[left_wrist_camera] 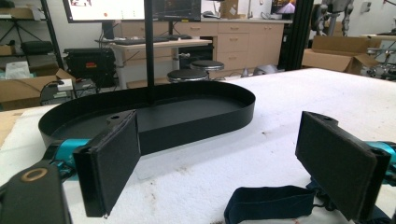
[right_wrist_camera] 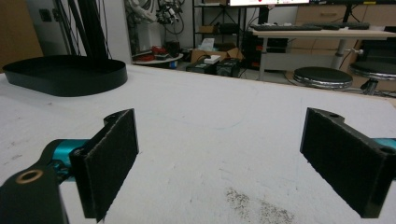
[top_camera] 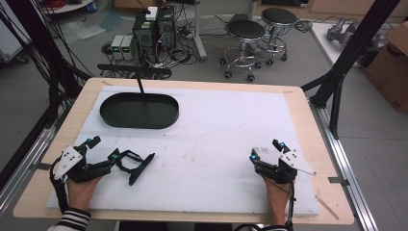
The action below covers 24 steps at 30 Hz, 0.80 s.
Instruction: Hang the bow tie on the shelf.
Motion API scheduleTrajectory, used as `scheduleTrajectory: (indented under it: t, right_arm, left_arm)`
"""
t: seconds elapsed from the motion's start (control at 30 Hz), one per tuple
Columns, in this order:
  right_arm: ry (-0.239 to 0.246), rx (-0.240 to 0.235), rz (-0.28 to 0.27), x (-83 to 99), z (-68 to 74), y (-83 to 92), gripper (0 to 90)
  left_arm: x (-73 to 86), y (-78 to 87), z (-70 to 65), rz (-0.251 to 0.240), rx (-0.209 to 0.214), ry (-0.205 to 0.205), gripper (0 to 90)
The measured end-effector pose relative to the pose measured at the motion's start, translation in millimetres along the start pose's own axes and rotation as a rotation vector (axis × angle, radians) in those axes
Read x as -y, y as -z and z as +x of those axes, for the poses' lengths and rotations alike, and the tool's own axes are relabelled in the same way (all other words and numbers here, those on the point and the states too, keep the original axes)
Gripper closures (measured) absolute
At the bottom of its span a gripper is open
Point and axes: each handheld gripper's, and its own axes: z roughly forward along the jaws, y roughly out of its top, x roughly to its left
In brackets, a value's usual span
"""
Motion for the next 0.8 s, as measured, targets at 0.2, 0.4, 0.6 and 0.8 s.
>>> scheduleTrajectory:
  t: [0.2,0.4,0.6,0.8]
  right_arm:
    - [-0.015,0.01,-0.002,0.0,-0.7,0.4,10.5]
    - [-0.01,0.009,-0.006,0.0,-1.3,0.2,10.5]
    - [-0.012,0.012,-0.004,0.0,-1.5,0.2,10.5]
    - [-0.012,0.013,-0.002,-0.1,-1.2,0.2,10.5]
  left_arm:
    - [0.0,0.0,-0.1,0.0,0.0,0.0,14.3]
    - [-0.2,-0.1,0.3,0.003,0.004,0.0,14.3]
    - [-0.4,-0.2,1.2,0.005,0.015,0.006,14.3]
    - [-0.6,-0.2,1.8,0.002,0.015,0.013,14.3]
